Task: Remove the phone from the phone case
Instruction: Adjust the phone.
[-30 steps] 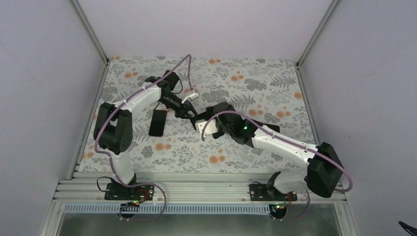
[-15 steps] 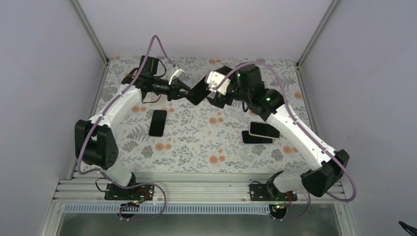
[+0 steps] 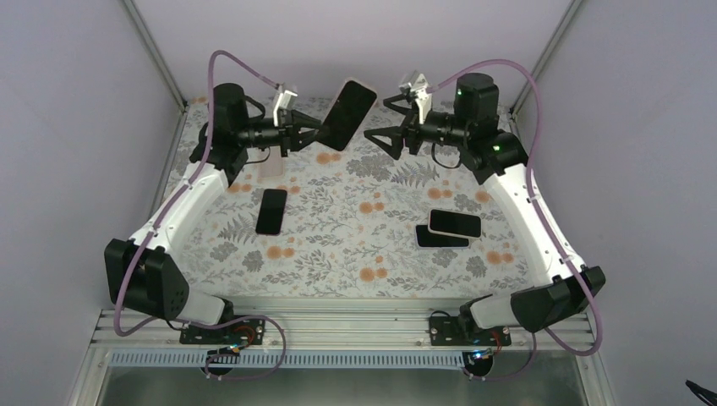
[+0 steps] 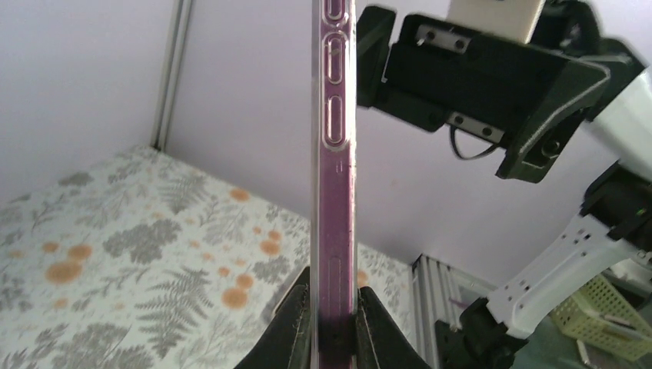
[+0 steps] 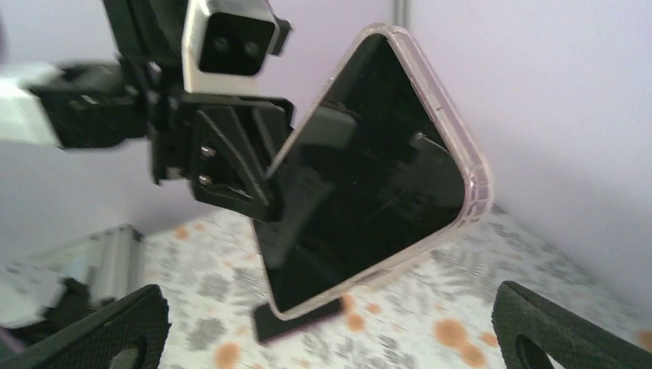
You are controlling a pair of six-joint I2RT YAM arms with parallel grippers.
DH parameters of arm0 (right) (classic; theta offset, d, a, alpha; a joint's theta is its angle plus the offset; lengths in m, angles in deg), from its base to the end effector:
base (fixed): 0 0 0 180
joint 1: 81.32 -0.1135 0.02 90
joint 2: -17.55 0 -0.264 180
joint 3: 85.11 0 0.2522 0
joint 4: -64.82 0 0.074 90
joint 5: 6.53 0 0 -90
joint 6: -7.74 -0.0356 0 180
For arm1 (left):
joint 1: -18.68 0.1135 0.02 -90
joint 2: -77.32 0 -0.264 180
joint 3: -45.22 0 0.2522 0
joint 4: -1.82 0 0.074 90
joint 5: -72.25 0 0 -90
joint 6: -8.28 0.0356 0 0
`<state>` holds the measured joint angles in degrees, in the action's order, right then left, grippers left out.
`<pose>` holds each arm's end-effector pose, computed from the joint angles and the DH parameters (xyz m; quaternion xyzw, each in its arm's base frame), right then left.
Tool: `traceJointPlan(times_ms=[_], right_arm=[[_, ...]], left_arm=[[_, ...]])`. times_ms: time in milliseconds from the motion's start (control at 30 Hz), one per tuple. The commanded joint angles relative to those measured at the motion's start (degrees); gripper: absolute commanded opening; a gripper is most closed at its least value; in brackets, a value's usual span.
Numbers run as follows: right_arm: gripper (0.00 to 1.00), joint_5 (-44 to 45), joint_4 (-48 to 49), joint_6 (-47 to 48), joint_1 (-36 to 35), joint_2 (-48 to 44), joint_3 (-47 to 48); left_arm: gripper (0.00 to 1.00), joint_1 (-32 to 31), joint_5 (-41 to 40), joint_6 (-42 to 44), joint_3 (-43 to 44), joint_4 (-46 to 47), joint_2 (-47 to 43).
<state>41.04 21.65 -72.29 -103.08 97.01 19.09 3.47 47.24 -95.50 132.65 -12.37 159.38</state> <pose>0.2659 0.1320 0.4469 -0.4103 0.6696 0.3480 0.5121 0.3029 -0.1158 0.3849 0.3575 0.6361 -0.5323 0.4292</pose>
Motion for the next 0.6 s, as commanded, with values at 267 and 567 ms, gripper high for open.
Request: traceJointPlan(times_ms=[267, 567], right_arm=[[0.86, -24.5, 28.1, -40.1, 2.8, 1.4, -5.6], [0.73, -21.0, 40.1, -51.8, 0.9, 2.7, -9.1]], left_arm=[[0.02, -0.7, 0.4, -32.5, -9.0, 44.0, -5.2], [0.03, -2.5, -3.9, -38.8, -14.2, 51.5, -4.7]])
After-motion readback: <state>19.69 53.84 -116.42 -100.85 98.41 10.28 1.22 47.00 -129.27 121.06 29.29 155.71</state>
